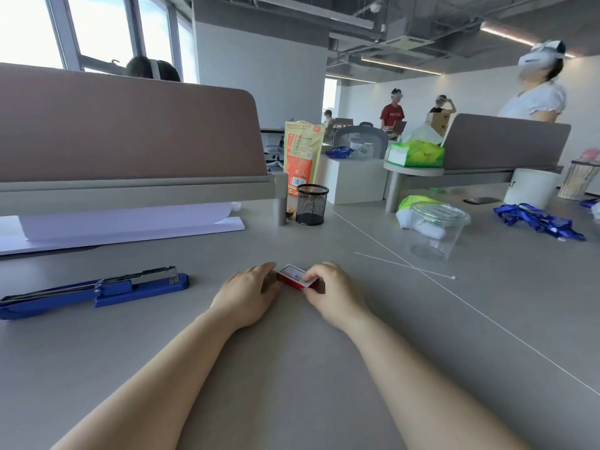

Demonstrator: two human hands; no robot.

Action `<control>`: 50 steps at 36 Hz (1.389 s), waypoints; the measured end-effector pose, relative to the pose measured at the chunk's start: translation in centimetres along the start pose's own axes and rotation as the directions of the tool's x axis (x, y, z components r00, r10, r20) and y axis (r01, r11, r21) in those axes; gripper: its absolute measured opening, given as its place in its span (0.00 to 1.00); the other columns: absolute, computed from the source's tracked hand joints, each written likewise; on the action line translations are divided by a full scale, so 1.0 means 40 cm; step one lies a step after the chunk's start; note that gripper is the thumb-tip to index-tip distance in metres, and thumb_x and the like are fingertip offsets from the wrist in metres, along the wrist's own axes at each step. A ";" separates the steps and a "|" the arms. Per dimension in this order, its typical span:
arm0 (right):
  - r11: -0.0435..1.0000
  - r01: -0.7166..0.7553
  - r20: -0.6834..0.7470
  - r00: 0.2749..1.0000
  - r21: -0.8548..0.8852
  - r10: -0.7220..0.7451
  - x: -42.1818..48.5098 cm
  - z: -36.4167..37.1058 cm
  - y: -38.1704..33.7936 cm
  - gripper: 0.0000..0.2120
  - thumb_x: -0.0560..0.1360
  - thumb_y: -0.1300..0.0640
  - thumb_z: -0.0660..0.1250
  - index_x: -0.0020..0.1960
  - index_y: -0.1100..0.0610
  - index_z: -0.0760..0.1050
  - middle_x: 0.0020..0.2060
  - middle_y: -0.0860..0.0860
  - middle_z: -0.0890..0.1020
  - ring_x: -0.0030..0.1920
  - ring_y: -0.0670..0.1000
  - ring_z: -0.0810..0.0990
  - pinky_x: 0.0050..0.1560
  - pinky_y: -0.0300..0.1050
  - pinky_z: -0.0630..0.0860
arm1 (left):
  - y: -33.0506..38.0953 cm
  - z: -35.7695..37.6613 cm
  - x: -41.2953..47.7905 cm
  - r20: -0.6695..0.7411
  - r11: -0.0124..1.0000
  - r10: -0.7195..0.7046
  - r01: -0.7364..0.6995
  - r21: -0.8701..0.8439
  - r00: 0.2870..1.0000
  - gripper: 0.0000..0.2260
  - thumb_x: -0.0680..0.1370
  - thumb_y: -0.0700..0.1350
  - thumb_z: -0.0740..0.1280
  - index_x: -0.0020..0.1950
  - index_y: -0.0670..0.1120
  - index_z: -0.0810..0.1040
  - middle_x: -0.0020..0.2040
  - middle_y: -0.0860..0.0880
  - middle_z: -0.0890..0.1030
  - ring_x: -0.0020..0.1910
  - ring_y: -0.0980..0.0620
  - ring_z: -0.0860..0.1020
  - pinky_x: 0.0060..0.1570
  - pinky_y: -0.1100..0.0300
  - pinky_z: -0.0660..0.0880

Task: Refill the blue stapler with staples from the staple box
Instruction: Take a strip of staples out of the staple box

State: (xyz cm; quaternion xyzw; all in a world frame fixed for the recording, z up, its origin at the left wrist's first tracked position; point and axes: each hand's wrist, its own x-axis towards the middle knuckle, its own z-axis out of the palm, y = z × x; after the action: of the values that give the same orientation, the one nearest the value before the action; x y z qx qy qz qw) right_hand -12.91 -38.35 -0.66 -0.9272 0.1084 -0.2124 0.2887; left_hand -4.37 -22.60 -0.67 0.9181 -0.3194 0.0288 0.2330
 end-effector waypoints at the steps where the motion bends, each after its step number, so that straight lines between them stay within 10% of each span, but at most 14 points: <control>1: 1.000 0.000 0.003 1.000 0.010 0.000 0.002 0.001 0.001 0.09 0.70 0.59 0.67 0.50 0.55 0.77 0.54 0.52 0.78 0.53 0.52 0.78 0.46 0.38 0.67 | 0.000 0.000 -0.001 -0.007 1.000 0.008 -0.008 -0.004 1.000 0.21 0.78 0.55 0.58 0.70 0.53 0.64 0.67 0.48 0.74 0.63 0.44 0.73 0.61 0.53 0.69; 31: 0.983 -0.038 0.069 0.997 0.180 0.026 0.011 -0.005 0.031 0.28 0.65 0.55 0.76 0.62 0.54 0.71 0.61 0.51 0.78 0.60 0.48 0.76 0.62 0.43 0.71 | -0.008 0.007 -0.015 -0.056 0.993 0.120 -0.120 0.017 0.991 0.17 0.77 0.56 0.59 0.65 0.60 0.69 0.67 0.53 0.70 0.67 0.48 0.67 0.67 0.51 0.64; 50: 0.985 -0.050 0.163 0.986 0.165 0.023 0.009 -0.044 0.061 0.16 0.69 0.59 0.70 0.55 0.50 0.75 0.53 0.48 0.81 0.55 0.46 0.78 0.58 0.42 0.74 | -0.009 -0.001 -0.012 -0.011 0.992 0.114 -0.114 -0.052 0.993 0.19 0.76 0.55 0.63 0.66 0.56 0.70 0.65 0.50 0.72 0.64 0.47 0.70 0.65 0.51 0.67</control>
State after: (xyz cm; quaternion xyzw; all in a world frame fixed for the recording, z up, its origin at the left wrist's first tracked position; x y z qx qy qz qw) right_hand -13.58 -41.31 -0.65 -0.9115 0.0834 -0.1399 0.3776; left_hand -4.51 -22.06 -0.89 0.8918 -0.3710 0.0374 0.2561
